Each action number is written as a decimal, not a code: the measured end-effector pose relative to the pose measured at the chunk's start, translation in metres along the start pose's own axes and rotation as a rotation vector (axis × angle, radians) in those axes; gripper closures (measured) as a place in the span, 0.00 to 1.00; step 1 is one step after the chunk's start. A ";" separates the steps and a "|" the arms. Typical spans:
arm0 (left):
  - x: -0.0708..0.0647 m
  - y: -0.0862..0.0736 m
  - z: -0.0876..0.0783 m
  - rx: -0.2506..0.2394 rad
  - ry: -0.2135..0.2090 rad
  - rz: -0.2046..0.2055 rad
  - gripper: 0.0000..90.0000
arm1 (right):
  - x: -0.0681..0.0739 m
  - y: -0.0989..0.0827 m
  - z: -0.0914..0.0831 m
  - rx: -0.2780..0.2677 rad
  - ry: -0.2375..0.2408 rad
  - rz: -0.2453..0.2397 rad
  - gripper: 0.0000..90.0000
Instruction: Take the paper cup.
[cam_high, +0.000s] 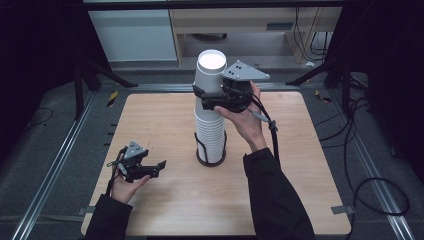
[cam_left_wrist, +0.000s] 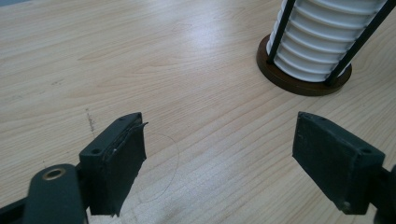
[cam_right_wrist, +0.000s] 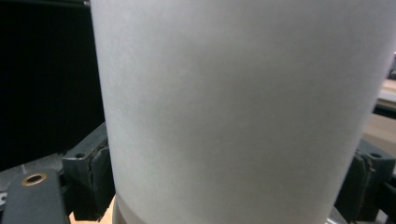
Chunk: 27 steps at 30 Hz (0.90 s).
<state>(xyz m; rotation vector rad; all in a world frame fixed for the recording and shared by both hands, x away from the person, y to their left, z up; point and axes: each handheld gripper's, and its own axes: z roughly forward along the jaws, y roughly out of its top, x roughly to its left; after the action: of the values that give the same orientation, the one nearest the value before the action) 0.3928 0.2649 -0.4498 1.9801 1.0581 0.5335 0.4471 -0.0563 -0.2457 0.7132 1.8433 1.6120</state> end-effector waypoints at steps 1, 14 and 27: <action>0.000 0.000 0.000 -0.001 0.000 -0.001 0.18 | 0.000 0.000 0.000 0.000 0.000 0.000 0.14; 0.000 0.001 -0.002 -0.007 -0.003 -0.001 0.19 | -0.009 0.020 -0.038 -0.041 -0.042 -0.032 0.14; -0.001 0.001 -0.004 -0.011 -0.014 0.007 0.18 | -0.031 -0.013 -0.080 -0.004 -0.080 -0.012 0.14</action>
<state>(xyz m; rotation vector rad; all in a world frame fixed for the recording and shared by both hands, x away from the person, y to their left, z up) 0.3903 0.2654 -0.4462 1.9758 1.0378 0.5271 0.4099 -0.1347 -0.2481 0.7532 1.7837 1.5560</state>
